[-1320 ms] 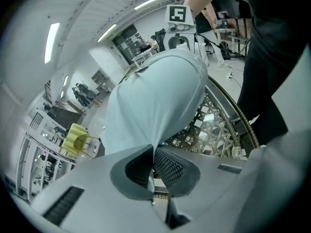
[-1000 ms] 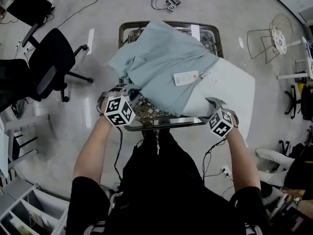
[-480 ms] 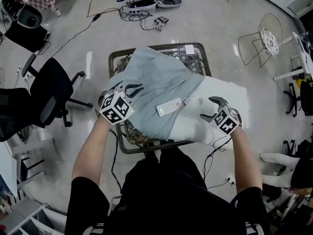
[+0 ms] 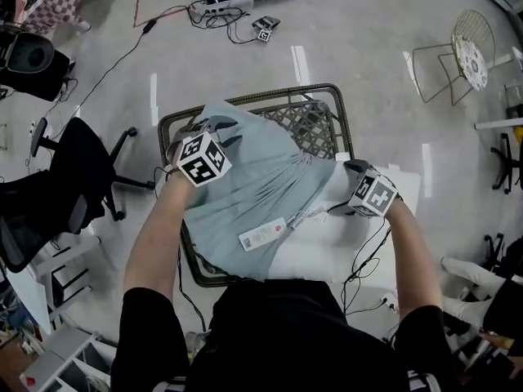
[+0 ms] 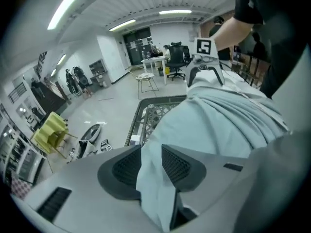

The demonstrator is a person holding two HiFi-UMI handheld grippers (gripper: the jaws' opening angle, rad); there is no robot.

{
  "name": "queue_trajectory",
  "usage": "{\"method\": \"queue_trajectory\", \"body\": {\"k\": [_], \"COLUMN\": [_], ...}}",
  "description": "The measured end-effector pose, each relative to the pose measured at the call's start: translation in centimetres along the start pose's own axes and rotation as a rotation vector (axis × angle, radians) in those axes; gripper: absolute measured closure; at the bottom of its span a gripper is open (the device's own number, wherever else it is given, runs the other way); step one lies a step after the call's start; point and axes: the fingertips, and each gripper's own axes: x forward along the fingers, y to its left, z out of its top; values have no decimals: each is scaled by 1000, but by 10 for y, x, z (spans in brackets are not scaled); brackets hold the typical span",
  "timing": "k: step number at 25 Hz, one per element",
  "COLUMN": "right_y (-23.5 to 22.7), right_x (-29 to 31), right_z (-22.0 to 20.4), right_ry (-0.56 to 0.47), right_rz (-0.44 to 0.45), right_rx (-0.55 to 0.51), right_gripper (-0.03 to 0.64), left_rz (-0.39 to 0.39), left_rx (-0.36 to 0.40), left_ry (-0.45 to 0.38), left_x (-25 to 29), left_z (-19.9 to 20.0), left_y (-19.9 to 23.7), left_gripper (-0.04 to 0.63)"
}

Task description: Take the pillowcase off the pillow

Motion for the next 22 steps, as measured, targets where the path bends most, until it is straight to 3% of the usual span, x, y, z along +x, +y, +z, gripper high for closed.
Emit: {"method": "queue_trajectory", "body": {"k": [2,5,7,11,16,18,22], "right_y": [-1,4,5,9,30,39,48], "right_x": [8,14,16,21,27,27,30], "right_z": [-1,2,5,17,44,52,62], "right_ry": [-4,-31,-46,-56,-101,-88,-59], "right_rz": [62,134,163,202,251,269,284], "right_rx": [-7,3,-7,-98,-216,-260,-345], "right_gripper": [8,8,8,11,21,25,55], "left_rz": [-32,-76,-134,-307,-538,-585,-640], "left_rx": [-3,197,278,317,560,556,546], "left_ry": [13,155,176,86,204,234,324], "left_x": [20,52,70,88,68,50,32], "left_z": [6,-1,6,46,29,14,-29], "left_y": [8,10,7,-19,-74,-81,-92], "left_gripper": [478,470,452,424,402,406,541]}}
